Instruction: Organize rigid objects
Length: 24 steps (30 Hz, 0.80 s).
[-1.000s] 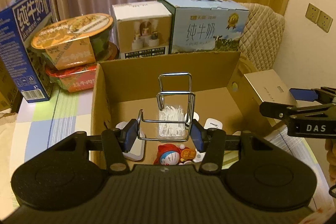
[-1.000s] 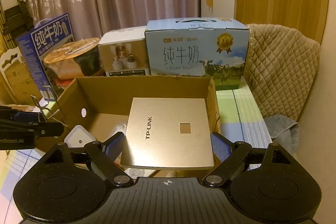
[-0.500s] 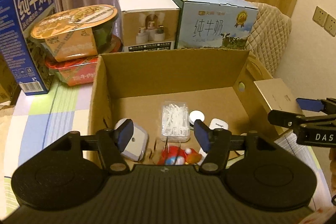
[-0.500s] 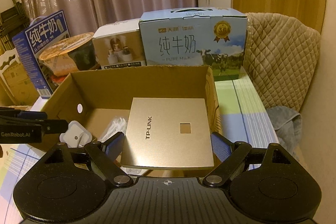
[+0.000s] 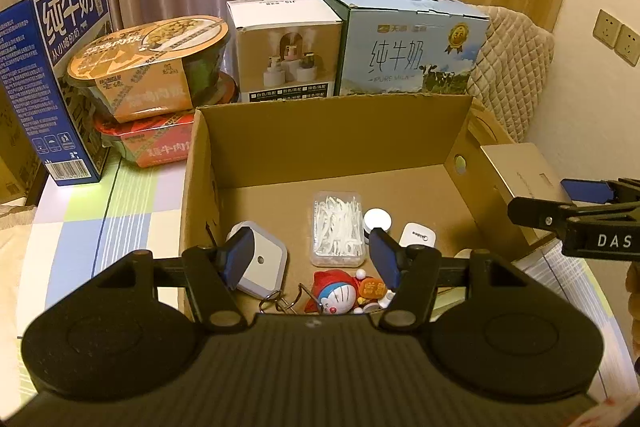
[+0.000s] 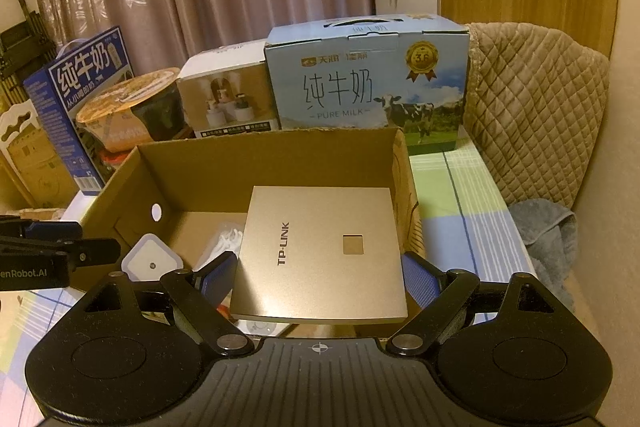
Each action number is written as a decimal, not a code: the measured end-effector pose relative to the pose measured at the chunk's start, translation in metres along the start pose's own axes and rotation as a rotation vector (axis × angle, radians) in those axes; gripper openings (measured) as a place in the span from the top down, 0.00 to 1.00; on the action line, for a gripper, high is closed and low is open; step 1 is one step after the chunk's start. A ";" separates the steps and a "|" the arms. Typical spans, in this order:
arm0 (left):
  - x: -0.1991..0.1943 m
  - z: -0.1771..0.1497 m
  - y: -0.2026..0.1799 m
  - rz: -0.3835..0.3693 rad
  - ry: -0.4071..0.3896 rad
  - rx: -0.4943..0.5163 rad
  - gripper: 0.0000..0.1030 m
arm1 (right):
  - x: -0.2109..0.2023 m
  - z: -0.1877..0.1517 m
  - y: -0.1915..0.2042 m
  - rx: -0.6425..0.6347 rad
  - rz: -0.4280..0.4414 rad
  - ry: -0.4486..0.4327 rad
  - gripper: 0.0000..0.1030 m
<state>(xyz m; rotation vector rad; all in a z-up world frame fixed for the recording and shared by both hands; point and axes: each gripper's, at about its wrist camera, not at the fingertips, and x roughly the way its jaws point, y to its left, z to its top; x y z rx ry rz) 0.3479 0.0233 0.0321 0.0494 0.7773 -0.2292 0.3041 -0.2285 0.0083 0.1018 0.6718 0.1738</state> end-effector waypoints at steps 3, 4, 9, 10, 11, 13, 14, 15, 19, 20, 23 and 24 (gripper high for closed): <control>-0.001 0.000 0.000 0.000 -0.005 -0.001 0.43 | 0.001 0.000 0.000 0.012 0.005 -0.003 0.18; -0.001 0.000 0.000 -0.001 -0.006 0.000 0.43 | 0.001 0.001 -0.001 0.020 0.015 -0.006 0.18; -0.003 -0.001 -0.001 0.004 -0.015 -0.005 0.31 | 0.003 0.002 -0.007 0.057 0.036 -0.045 0.11; -0.004 -0.002 -0.001 0.003 -0.016 -0.007 0.31 | 0.001 0.001 -0.009 0.072 0.043 -0.058 0.09; -0.006 -0.003 -0.002 0.002 -0.017 -0.007 0.30 | -0.002 0.001 -0.011 0.083 0.052 -0.065 0.09; -0.010 -0.005 -0.003 0.004 -0.020 -0.009 0.29 | -0.010 -0.001 -0.014 0.090 0.053 -0.076 0.08; -0.012 -0.006 -0.004 0.005 -0.021 -0.009 0.28 | -0.014 -0.003 -0.015 0.088 0.047 -0.082 0.08; -0.016 -0.008 -0.006 0.009 -0.025 -0.008 0.27 | -0.019 -0.006 -0.016 0.089 0.038 -0.086 0.08; -0.035 -0.019 -0.012 0.017 -0.043 -0.015 0.24 | -0.037 -0.019 -0.017 0.099 0.030 -0.065 0.08; -0.042 -0.023 -0.014 0.015 -0.046 -0.020 0.23 | -0.043 -0.024 -0.015 0.094 0.029 -0.058 0.08; -0.062 -0.035 -0.020 0.020 -0.056 -0.026 0.20 | -0.062 -0.039 -0.011 0.076 0.025 -0.048 0.08; -0.070 -0.040 -0.024 0.028 -0.058 -0.019 0.20 | -0.069 -0.044 -0.010 0.071 0.024 -0.046 0.08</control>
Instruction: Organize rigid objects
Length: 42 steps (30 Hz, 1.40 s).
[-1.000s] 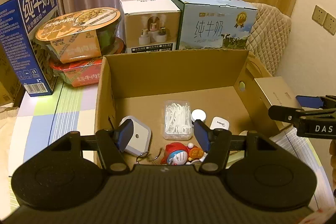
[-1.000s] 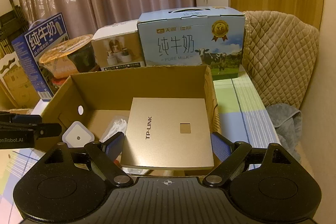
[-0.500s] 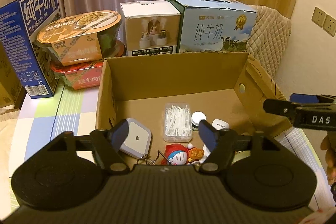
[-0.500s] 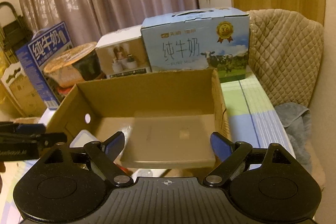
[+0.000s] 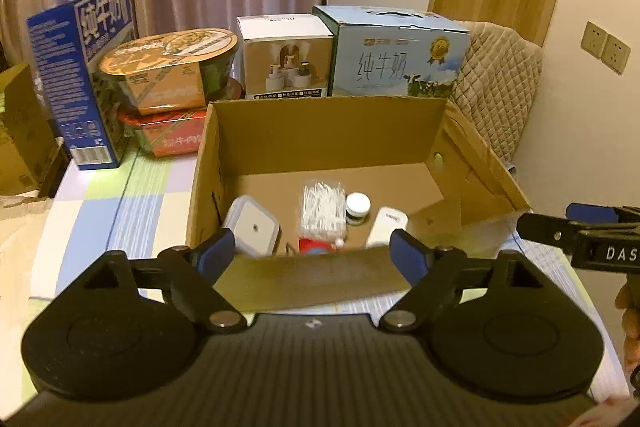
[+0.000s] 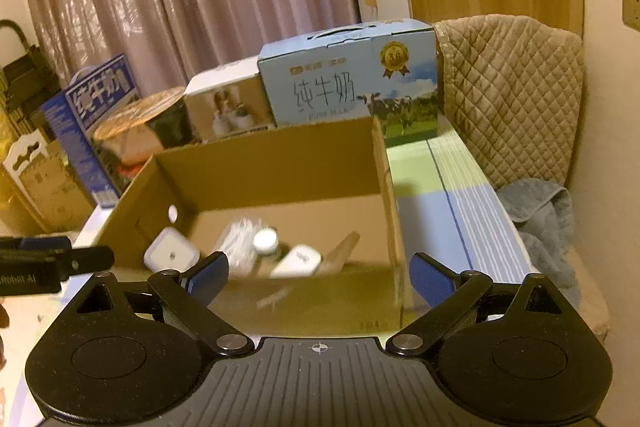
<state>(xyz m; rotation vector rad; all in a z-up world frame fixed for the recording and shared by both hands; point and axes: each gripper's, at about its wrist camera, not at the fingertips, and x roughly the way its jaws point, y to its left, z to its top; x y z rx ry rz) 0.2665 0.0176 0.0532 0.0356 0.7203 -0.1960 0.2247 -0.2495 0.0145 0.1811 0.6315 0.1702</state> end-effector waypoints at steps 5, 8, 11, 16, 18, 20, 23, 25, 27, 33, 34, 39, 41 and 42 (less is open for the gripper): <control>-0.033 -0.025 -0.012 0.008 0.009 -0.006 0.15 | -0.036 -0.027 0.008 -0.026 0.009 0.009 0.08; -0.052 -0.042 -0.018 0.020 0.015 -0.013 0.11 | -0.057 -0.045 0.011 -0.023 0.011 0.018 0.08; -0.068 -0.058 -0.023 0.023 0.024 -0.024 0.08 | -0.076 -0.060 0.012 -0.007 0.015 0.026 0.08; -0.093 -0.083 -0.032 0.045 0.030 -0.020 0.03 | -0.106 -0.083 0.012 0.006 0.010 0.032 0.08; -0.103 -0.092 -0.034 0.052 0.034 -0.017 0.02 | -0.117 -0.091 0.011 0.007 0.012 0.031 0.08; -0.109 -0.099 -0.037 0.061 0.037 -0.020 0.01 | -0.126 -0.097 0.012 0.001 0.007 0.030 0.08; -0.117 -0.108 -0.040 0.064 0.046 -0.022 0.01 | -0.135 -0.105 0.013 0.003 0.010 0.031 0.08; -0.123 -0.113 -0.043 0.067 0.047 -0.017 0.01 | -0.140 -0.109 0.013 0.001 0.011 0.032 0.08; -0.128 -0.118 -0.043 0.068 0.045 -0.021 0.01 | -0.145 -0.113 0.013 -0.001 0.008 0.033 0.08; -0.134 -0.130 -0.040 0.082 0.058 -0.030 0.01 | -0.155 -0.120 0.011 -0.018 -0.003 0.032 0.08; -0.134 -0.132 -0.039 0.084 0.061 -0.036 0.01 | -0.156 -0.121 0.010 -0.020 -0.004 0.035 0.08; -0.135 -0.138 -0.039 0.078 0.068 -0.043 0.01 | -0.154 -0.125 0.011 -0.031 0.004 0.057 0.08; -0.136 -0.139 -0.039 0.075 0.070 -0.043 0.01 | -0.153 -0.125 0.012 -0.033 0.006 0.059 0.08; -0.135 -0.140 -0.039 0.073 0.071 -0.043 0.01 | -0.153 -0.126 0.013 -0.033 0.008 0.062 0.08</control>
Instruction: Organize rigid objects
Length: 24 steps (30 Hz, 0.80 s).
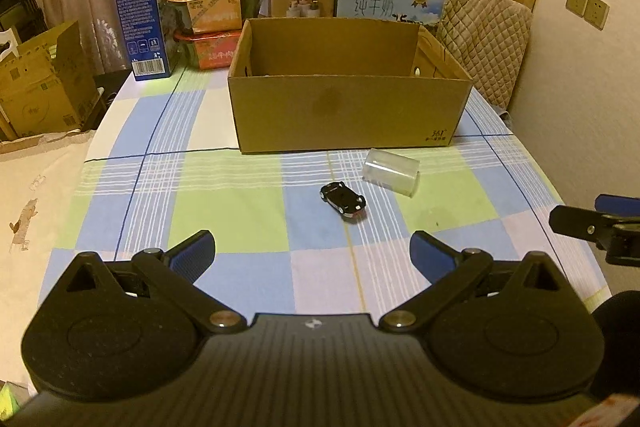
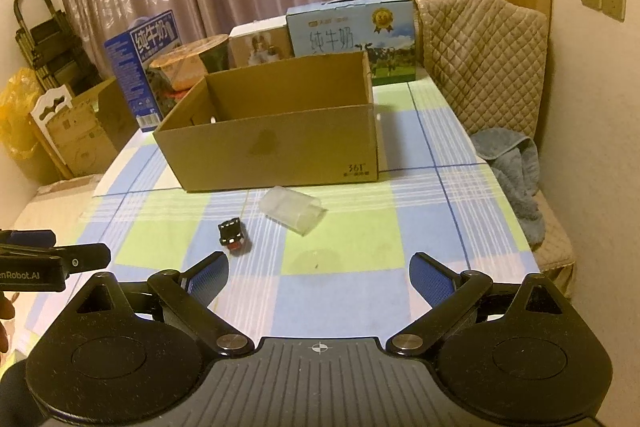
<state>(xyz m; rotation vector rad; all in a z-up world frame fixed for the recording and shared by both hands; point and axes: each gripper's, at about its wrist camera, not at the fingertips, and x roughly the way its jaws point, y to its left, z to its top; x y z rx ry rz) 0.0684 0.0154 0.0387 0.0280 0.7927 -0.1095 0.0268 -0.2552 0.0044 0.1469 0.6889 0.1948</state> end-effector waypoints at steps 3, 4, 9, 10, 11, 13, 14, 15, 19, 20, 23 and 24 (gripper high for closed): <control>0.001 -0.001 0.000 0.000 0.005 0.000 0.01 | 0.001 -0.001 0.000 -0.002 0.003 0.003 0.08; 0.002 -0.001 -0.001 -0.001 0.006 -0.002 0.01 | 0.001 -0.001 0.000 -0.002 0.003 0.004 0.08; 0.005 -0.001 -0.001 -0.006 0.009 -0.005 0.01 | 0.003 0.000 -0.003 0.000 0.005 0.010 0.08; 0.006 -0.001 -0.001 -0.006 0.011 -0.004 0.01 | 0.004 0.000 -0.004 0.002 0.005 0.013 0.08; 0.007 0.000 -0.001 -0.007 0.013 -0.004 0.01 | 0.005 0.000 -0.005 0.004 0.005 0.017 0.08; 0.009 0.000 -0.001 -0.008 0.014 -0.005 0.01 | 0.007 0.000 -0.006 0.005 0.005 0.024 0.08; 0.010 0.000 -0.002 -0.010 0.015 -0.005 0.01 | 0.009 0.000 -0.006 0.005 0.004 0.028 0.08; 0.011 0.000 -0.002 -0.011 0.016 -0.006 0.01 | 0.010 -0.001 -0.007 0.005 0.004 0.031 0.08; 0.017 0.001 -0.002 -0.016 0.022 -0.005 0.01 | 0.015 -0.001 -0.010 0.009 0.004 0.040 0.08; 0.019 0.001 -0.003 -0.016 0.022 -0.006 0.01 | 0.016 -0.001 -0.011 0.008 0.003 0.042 0.08; 0.025 0.001 -0.003 -0.013 0.027 -0.012 0.01 | 0.022 -0.002 -0.014 0.010 0.001 0.049 0.08; 0.028 0.001 -0.003 -0.014 0.030 -0.017 0.01 | 0.024 -0.001 -0.015 0.011 0.001 0.053 0.08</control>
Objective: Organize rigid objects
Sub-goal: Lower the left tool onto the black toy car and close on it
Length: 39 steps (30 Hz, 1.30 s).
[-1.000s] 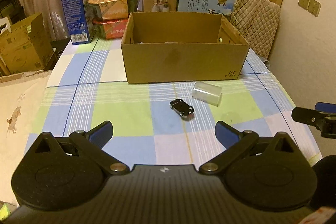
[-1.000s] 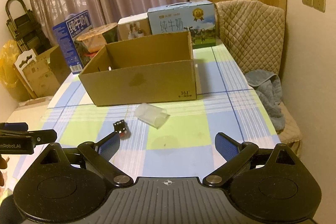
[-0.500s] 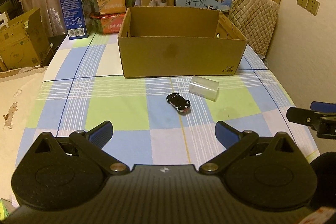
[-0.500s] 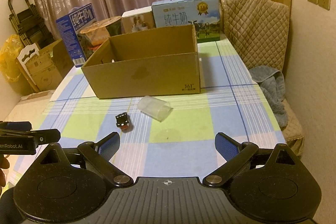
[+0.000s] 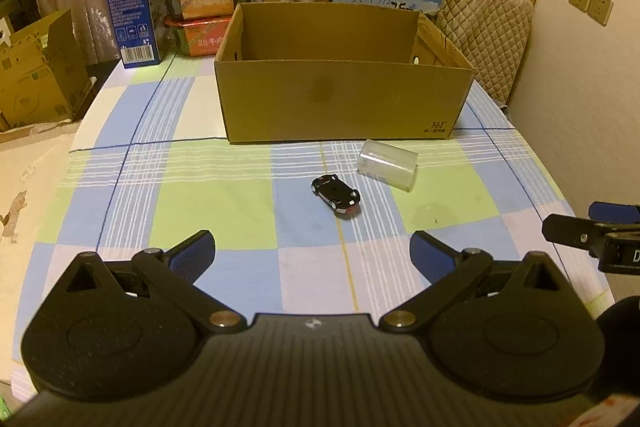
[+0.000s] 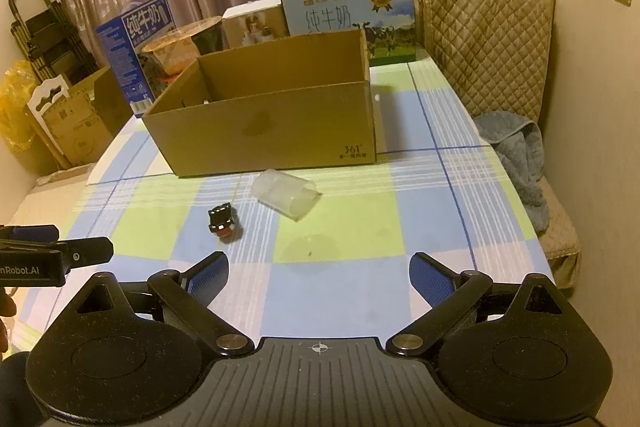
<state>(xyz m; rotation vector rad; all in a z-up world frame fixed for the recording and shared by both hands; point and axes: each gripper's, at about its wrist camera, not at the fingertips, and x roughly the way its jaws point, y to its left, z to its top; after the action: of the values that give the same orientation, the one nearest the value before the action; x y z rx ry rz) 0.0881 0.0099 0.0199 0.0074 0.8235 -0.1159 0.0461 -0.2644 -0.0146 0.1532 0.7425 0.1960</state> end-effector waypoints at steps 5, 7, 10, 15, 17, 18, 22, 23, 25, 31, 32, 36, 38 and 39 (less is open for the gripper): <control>0.014 0.002 0.001 0.002 0.012 -0.012 0.01 | 0.013 0.002 -0.004 -0.005 -0.004 0.012 0.08; 0.021 0.003 0.002 0.001 0.017 -0.020 0.01 | 0.020 0.004 -0.006 -0.003 -0.005 0.017 0.08; 0.033 0.005 0.003 -0.003 0.027 -0.036 0.01 | 0.032 0.006 -0.007 -0.011 0.000 0.029 0.08; 0.058 0.010 0.002 -0.012 0.050 -0.051 0.01 | 0.055 0.011 -0.009 -0.048 0.004 0.037 0.08; 0.070 0.012 0.001 -0.015 0.060 -0.056 0.01 | 0.067 0.015 -0.011 -0.063 0.008 0.041 0.08; 0.076 0.012 0.001 -0.015 0.063 -0.058 0.02 | 0.073 0.017 -0.012 -0.072 0.012 0.045 0.08; 0.102 0.015 -0.001 -0.030 0.073 -0.067 0.09 | 0.099 0.027 -0.021 -0.100 0.029 0.045 0.09; 0.108 0.017 -0.001 -0.032 0.074 -0.068 0.10 | 0.105 0.029 -0.022 -0.107 0.033 0.042 0.09; 0.122 0.019 -0.003 -0.033 0.074 -0.075 0.13 | 0.117 0.034 -0.024 -0.136 0.039 0.034 0.10; 0.158 0.024 -0.011 -0.052 0.069 -0.097 0.21 | 0.151 0.041 -0.029 -0.200 0.075 0.041 0.21; 0.163 0.025 -0.013 -0.053 0.070 -0.099 0.23 | 0.155 0.042 -0.029 -0.201 0.082 0.043 0.21; 0.185 0.029 -0.014 -0.047 0.083 -0.114 0.38 | 0.168 0.046 -0.030 -0.213 0.102 0.043 0.22; 0.193 0.031 -0.013 -0.034 0.102 -0.116 0.46 | 0.174 0.048 -0.029 -0.227 0.108 0.042 0.22; 0.195 0.031 -0.012 -0.031 0.101 -0.115 0.52 | 0.176 0.049 -0.028 -0.236 0.110 0.040 0.23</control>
<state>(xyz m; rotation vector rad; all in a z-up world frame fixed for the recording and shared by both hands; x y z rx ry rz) 0.2408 -0.0236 -0.1011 -0.1090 0.9304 -0.0977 0.2096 -0.2544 -0.1005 -0.0345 0.7455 0.3905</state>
